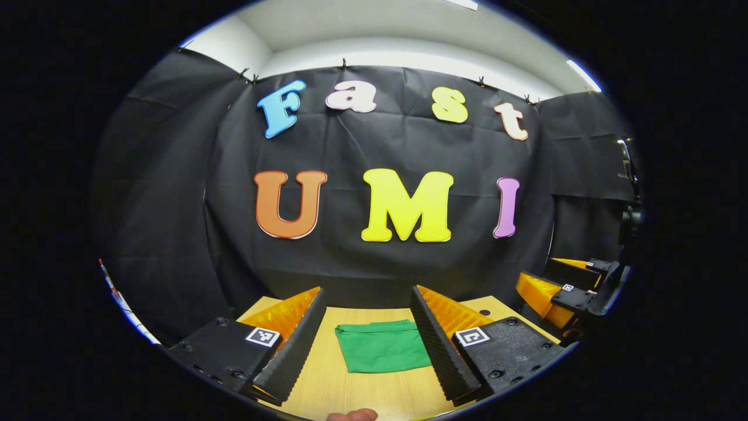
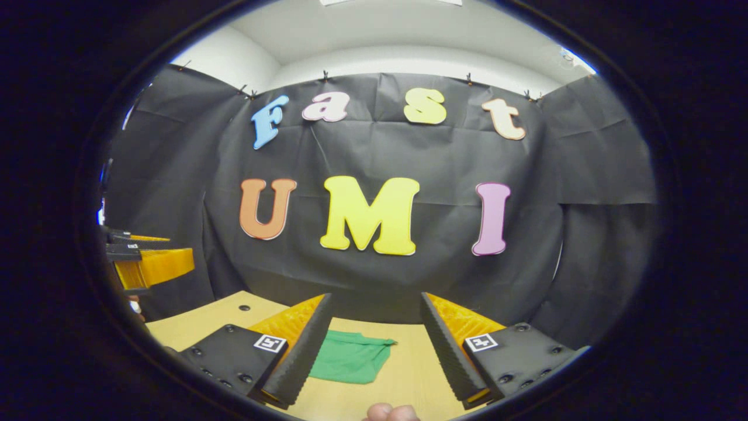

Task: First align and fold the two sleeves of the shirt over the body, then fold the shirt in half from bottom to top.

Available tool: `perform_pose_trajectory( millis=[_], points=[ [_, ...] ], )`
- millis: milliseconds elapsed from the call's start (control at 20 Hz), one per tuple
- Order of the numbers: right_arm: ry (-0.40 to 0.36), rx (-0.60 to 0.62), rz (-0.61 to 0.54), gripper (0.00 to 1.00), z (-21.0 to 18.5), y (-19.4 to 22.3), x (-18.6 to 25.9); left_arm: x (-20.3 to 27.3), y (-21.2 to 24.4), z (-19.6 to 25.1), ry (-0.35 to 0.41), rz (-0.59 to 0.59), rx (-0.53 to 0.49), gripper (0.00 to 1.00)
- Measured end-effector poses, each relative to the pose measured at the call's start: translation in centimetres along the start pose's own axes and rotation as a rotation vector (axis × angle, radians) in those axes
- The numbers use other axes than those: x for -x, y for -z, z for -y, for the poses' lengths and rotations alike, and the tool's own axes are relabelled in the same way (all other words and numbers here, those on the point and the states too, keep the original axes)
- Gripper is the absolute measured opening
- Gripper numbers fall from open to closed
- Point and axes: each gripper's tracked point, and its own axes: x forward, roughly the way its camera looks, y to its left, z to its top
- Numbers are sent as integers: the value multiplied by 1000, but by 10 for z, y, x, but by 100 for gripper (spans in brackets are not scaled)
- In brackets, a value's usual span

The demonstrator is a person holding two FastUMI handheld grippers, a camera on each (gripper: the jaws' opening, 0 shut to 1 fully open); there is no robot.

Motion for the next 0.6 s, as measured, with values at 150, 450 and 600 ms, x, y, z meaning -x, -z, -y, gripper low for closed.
perform_pose_trajectory(
  millis=[150, 450, 600],
  points=[
    [18, -1, -22, 93, 0, 17, 48, 40, 22, 7, -12, -16, -6, 93],
    [17, -35, -22, 93, -6, 20, 77, 55, 26, 17, 6, -34, 0, 93],
    [9, -27, -26, 93, -7, 20, 77, 55, 23, 19, 4, -31, -6, 93]
  ],
)
